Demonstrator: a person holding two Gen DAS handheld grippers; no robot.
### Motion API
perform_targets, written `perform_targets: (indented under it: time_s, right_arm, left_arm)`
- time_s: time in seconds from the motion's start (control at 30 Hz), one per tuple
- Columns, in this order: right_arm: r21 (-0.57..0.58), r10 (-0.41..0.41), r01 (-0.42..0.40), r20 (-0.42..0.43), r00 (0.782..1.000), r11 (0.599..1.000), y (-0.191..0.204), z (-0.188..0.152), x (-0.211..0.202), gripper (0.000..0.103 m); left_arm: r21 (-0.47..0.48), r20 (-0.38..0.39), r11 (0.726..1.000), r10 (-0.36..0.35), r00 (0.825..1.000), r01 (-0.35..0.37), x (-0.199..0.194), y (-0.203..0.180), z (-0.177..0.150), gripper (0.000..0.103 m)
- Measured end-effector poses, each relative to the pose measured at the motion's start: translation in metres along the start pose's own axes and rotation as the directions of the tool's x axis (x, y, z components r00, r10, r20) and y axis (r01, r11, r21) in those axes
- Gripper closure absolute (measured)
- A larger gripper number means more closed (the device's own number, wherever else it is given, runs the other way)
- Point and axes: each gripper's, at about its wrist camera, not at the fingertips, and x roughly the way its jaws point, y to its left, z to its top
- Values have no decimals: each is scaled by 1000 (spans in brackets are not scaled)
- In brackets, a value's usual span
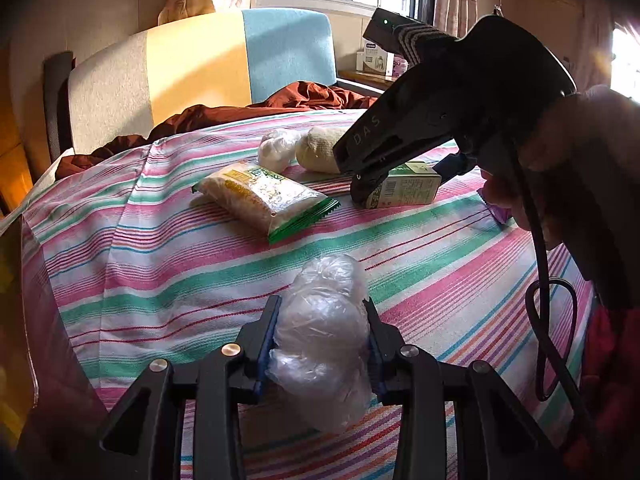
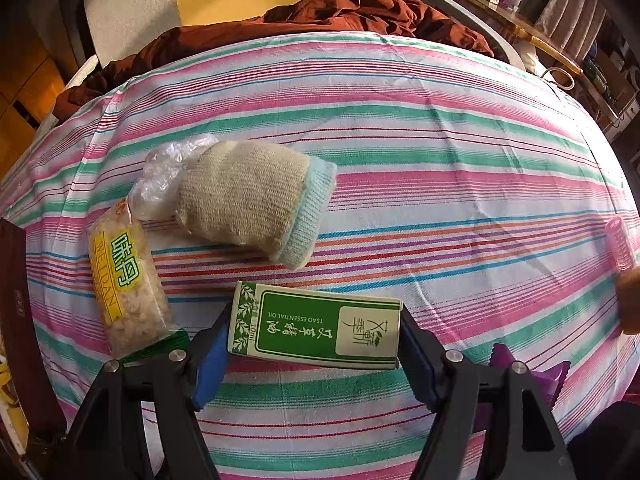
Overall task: Organize objects
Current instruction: 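Carry the clear plastic bag into the gold tray and open the left tool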
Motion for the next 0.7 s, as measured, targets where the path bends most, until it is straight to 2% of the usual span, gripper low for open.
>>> perform_targets:
  time_s: [0.43, 0.7]
  right_arm:
    - [-16, -10, 10, -2, 1000, 1000, 8, 5, 3, 28]
    - [-26, -17, 17, 2, 1000, 1000, 13, 3, 5, 28]
  left_arm:
    - [-16, 2, 1000, -13, 1000, 13, 0, 3, 0, 65]
    - [-7, 7, 1000, 3, 1000, -3, -1, 1, 0, 64]
